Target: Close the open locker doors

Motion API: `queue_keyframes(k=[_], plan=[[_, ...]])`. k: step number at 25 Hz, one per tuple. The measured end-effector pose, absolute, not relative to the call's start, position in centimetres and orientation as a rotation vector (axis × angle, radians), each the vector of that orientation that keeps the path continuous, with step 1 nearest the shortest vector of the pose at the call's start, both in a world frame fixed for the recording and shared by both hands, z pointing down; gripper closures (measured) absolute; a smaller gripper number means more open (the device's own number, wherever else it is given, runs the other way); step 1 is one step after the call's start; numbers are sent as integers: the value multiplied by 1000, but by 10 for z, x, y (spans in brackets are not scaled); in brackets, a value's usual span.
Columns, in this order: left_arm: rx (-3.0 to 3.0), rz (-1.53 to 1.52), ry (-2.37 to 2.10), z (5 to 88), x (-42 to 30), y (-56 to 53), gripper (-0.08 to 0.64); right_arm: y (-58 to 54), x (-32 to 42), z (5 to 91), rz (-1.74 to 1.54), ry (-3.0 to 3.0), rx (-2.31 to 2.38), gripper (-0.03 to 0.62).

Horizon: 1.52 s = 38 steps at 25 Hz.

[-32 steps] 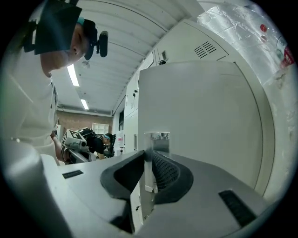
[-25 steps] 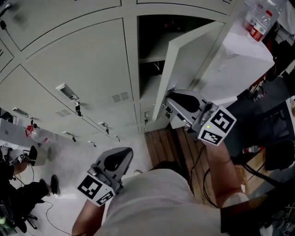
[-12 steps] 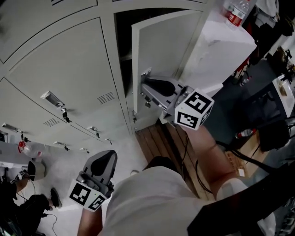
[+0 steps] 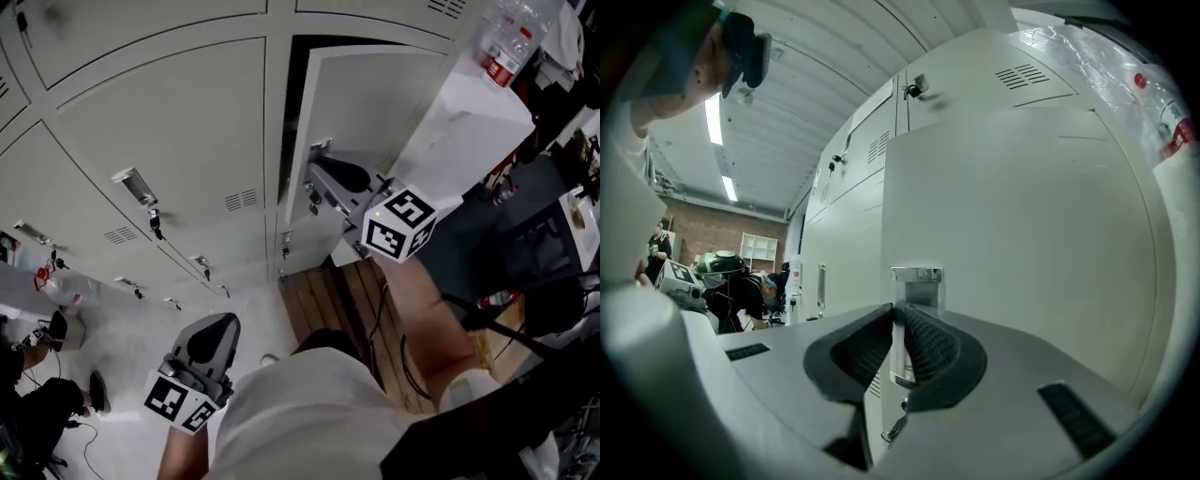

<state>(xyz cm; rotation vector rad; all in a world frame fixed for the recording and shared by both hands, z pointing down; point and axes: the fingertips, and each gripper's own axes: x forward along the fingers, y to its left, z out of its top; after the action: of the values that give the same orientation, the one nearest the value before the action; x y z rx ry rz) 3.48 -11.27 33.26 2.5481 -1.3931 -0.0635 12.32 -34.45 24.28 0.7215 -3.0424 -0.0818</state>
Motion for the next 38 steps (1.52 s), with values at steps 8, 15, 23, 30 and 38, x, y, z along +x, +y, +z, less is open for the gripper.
queue_keyframes(k=[8,15,23,30,38], plan=[[2500,-110,-1468,338,12,-98,548,-364,109,242,-101,-3004,803,552],[2481,-119,-1492,344,2,-92,548,-377,100,240,-112,-2991,848,554],[2467,-119,-1509,345,-8,-86,548,-387,95,241,-113,-2970,905,554],[2453,-123,-1518,348,-13,-82,548,-391,93,241,-124,-2949,950,554],[2447,-126,-1528,348,-15,-75,548,-391,93,241,-136,-2906,1075,552]])
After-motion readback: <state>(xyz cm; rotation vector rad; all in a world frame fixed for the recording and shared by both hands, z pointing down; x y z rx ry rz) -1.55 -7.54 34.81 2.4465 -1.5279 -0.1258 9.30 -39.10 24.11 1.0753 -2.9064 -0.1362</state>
